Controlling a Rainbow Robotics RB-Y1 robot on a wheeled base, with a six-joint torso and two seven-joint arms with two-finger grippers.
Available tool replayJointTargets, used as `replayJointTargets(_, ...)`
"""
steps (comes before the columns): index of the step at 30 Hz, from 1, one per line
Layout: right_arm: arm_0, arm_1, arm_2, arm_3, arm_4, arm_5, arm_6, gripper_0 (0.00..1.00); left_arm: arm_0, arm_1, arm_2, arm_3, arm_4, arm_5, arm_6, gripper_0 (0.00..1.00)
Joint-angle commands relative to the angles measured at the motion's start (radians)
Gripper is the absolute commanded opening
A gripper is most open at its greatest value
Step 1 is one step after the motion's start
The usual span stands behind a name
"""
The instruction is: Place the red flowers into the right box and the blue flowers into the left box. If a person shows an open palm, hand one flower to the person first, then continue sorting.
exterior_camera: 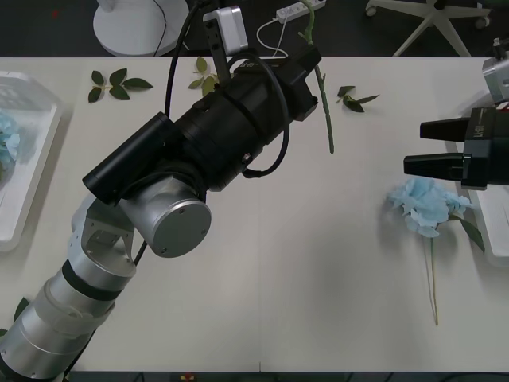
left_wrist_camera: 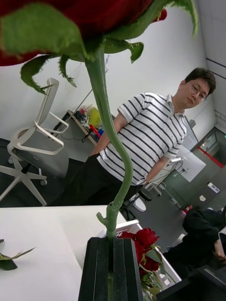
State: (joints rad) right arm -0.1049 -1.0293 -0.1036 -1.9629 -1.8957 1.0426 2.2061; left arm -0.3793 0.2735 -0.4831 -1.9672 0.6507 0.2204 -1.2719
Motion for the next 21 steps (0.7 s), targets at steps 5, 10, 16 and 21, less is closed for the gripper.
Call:
replayJointTargets(5,-0.118,0.075,0.139,-0.007,0.015,-0.102,0.032,1.0,-0.043,-0.025,-0.014,-0.016,0.009,-0.016,0.054,0.0)
replayJointTargets(10,-0.151,0.12,0.183,-0.007,0.05,-0.142,0.03,1.0,-0.043,-0.025,-0.014,-0.016,0.009,-0.016,0.054,0.0)
replayJointTargets(16,-0.188,0.155,0.242,-0.007,0.112,-0.181,0.018,1.0,-0.043,-0.025,-0.014,-0.016,0.009,-0.016,0.054,0.0)
replayJointTargets(21,-0.217,0.163,0.315,-0.007,0.138,-0.248,0.006,0.99,-0.043,-0.025,-0.014,-0.016,0.009,-0.016,0.054,0.0)
